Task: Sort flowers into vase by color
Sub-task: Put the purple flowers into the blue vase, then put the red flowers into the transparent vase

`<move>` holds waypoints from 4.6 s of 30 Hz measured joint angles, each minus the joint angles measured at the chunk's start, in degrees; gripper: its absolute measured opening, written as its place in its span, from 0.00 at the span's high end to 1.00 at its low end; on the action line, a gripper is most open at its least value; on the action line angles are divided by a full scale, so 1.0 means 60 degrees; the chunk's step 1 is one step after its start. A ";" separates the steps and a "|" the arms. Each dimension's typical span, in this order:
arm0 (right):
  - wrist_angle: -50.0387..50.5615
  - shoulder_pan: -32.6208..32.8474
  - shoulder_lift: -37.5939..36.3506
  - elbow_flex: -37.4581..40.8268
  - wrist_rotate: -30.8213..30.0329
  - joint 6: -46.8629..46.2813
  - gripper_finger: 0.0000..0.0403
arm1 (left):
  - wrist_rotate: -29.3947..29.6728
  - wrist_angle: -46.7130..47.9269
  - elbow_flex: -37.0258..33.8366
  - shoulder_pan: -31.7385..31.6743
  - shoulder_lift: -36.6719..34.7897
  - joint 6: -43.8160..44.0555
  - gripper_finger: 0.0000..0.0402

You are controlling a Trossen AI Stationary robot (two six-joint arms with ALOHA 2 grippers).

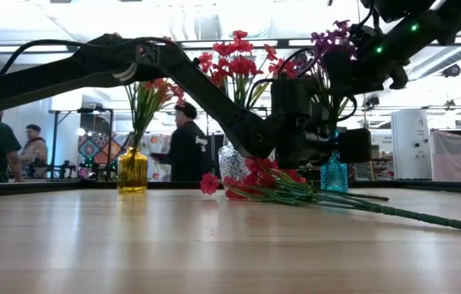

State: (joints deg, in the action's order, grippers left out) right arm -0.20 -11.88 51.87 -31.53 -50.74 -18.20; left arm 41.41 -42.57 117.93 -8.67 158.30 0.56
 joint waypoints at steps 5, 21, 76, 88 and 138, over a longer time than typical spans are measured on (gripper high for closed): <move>0.0008 0.0000 -0.0182 0.0000 0.0002 0.0026 0.57 | 0.0000 0.0031 0.0000 0.0000 0.0000 0.0000 0.33; 0.0007 0.0000 -0.0188 0.0000 0.0293 0.0135 0.96 | 0.0000 0.0053 0.0000 0.0000 0.0000 0.0000 0.33; 0.1266 -0.0025 -0.0191 -0.0117 0.0219 -0.0222 0.80 | 0.0289 0.0037 0.0031 0.0069 0.0000 -0.0024 0.33; 0.1265 0.0000 -0.0213 -0.0127 0.0568 -0.0222 0.51 | 0.0769 0.0015 0.0040 0.0200 0.0000 -0.0310 0.33; 0.6491 0.0044 -0.3556 -0.0142 0.3894 -0.2474 0.29 | 0.4087 -0.0382 0.1407 0.2213 -0.0204 -0.4411 0.33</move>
State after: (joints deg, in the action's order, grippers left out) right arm 38.74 -11.62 30.53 -32.38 -27.38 -33.04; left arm 65.93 -44.86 126.37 4.61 157.07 -25.91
